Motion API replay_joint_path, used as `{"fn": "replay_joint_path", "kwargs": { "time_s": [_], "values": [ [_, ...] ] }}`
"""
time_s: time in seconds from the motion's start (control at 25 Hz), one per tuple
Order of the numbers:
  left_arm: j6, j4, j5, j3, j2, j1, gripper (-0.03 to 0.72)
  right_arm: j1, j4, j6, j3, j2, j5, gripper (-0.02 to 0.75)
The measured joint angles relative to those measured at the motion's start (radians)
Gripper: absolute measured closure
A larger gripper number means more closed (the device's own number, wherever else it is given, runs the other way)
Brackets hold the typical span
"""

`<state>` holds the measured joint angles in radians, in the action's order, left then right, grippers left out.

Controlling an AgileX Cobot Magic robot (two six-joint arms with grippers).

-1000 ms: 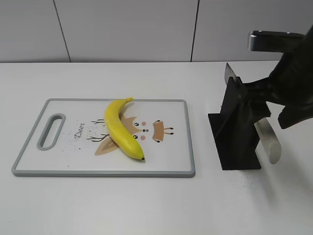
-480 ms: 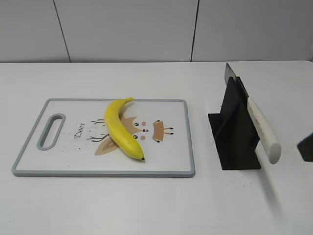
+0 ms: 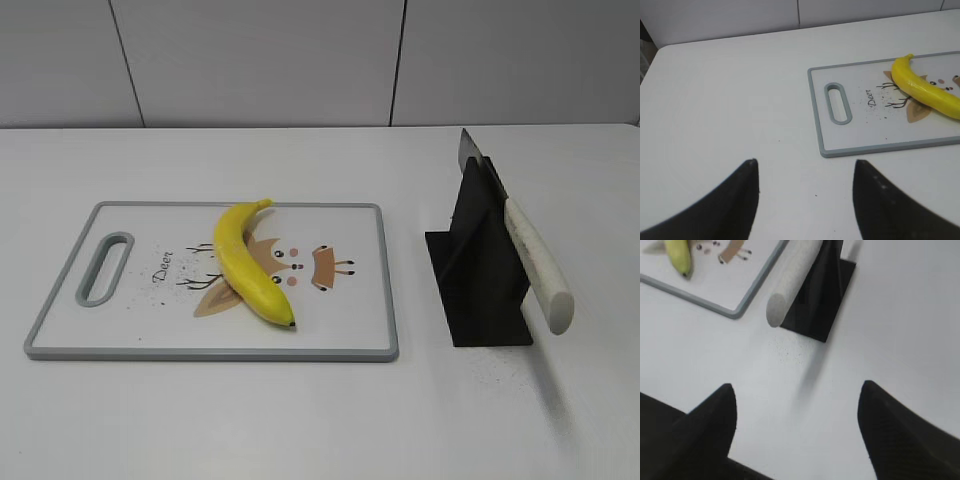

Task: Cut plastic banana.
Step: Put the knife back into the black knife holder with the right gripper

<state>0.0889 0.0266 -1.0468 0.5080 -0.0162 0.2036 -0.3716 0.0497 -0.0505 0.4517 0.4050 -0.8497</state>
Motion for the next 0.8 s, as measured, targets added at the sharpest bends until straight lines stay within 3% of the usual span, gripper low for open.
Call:
{"fn": "replay_joint_path", "kwargs": {
  "time_s": [0.48,0.8],
  "values": [
    [0.0,0.0,0.0,0.0,0.0,0.0,0.122,0.0,0.0,-0.014,-0.033,-0.363,-0.081,0.146],
    [0.0,-0.004,0.001,0.0,0.001,-0.009,0.122,0.0,-0.008,-0.015,-0.035,-0.409,-0.089,0.146]
  ]
}}
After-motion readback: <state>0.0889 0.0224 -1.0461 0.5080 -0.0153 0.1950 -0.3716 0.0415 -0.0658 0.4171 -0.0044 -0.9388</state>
